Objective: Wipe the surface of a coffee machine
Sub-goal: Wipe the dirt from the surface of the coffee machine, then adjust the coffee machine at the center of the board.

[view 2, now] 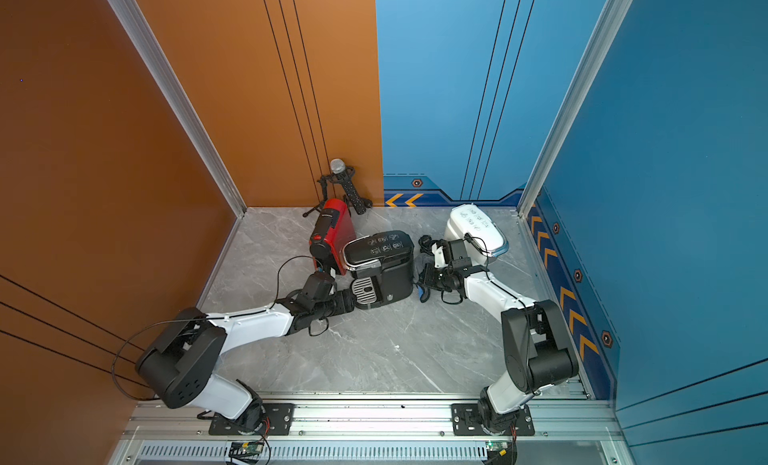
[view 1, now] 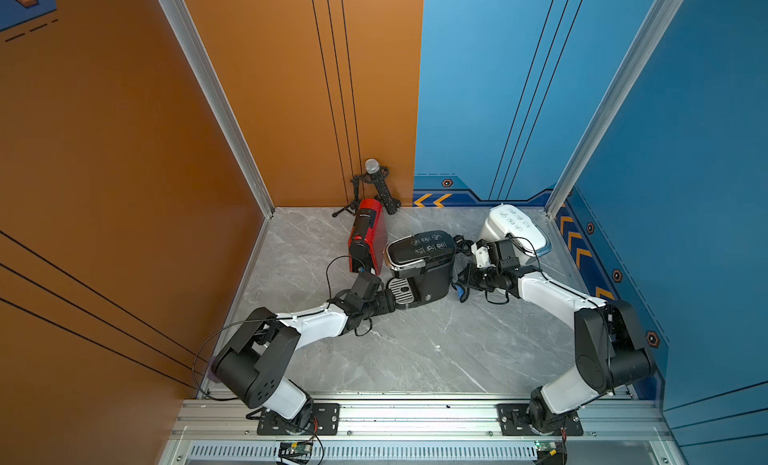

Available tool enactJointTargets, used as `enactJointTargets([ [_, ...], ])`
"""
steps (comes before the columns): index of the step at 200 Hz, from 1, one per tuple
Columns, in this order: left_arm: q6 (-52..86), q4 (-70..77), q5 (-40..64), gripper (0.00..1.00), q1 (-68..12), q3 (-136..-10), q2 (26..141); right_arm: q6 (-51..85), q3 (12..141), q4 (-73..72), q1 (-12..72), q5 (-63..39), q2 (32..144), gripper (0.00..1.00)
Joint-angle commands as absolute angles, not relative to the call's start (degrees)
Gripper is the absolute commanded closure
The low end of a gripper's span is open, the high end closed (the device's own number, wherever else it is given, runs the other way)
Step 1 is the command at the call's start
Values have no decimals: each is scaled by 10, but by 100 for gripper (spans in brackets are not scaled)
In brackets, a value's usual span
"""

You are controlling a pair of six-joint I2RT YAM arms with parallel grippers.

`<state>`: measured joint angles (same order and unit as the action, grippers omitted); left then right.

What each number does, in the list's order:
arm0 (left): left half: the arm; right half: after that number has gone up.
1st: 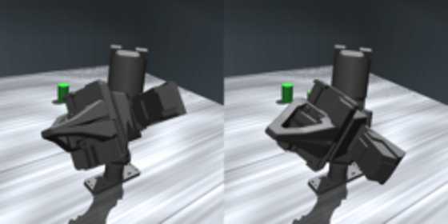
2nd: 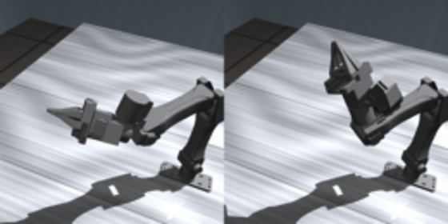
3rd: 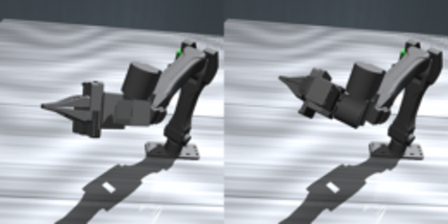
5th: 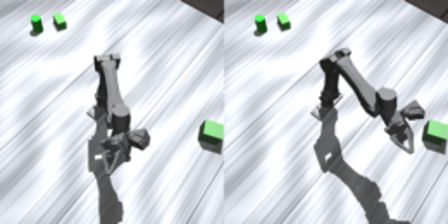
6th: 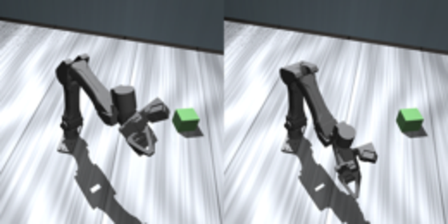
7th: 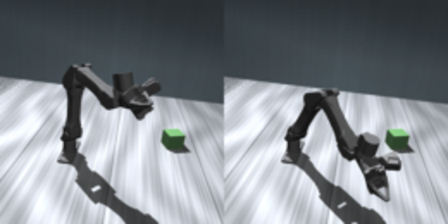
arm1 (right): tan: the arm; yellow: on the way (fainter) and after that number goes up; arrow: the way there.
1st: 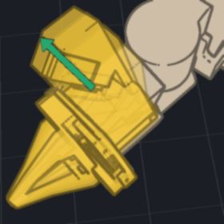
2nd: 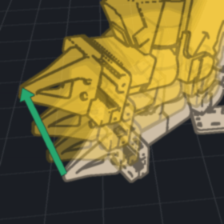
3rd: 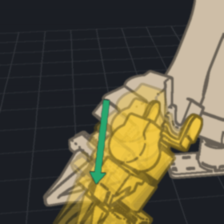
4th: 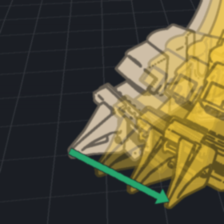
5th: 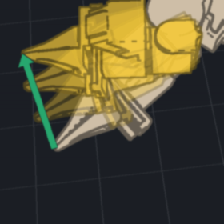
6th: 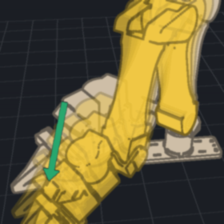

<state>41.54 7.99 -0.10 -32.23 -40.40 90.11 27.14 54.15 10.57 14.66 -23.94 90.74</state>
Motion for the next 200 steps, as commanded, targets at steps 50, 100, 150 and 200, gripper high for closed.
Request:
enactJointTargets([
  [50,396,106,-1,20,-298,-533,1036,253,536,122,139,-252,873,88],
  [100,348,110,30,21,-319,-581,1090,247,528,131,128,-254,861,88],
  [150,353,129,-2,23,-389,-542,1081,244,525,132,122,-255,858,88],
  [200,422,157,-43,24,-481,-482,1064,224,539,165,121,-237,852,88],
])
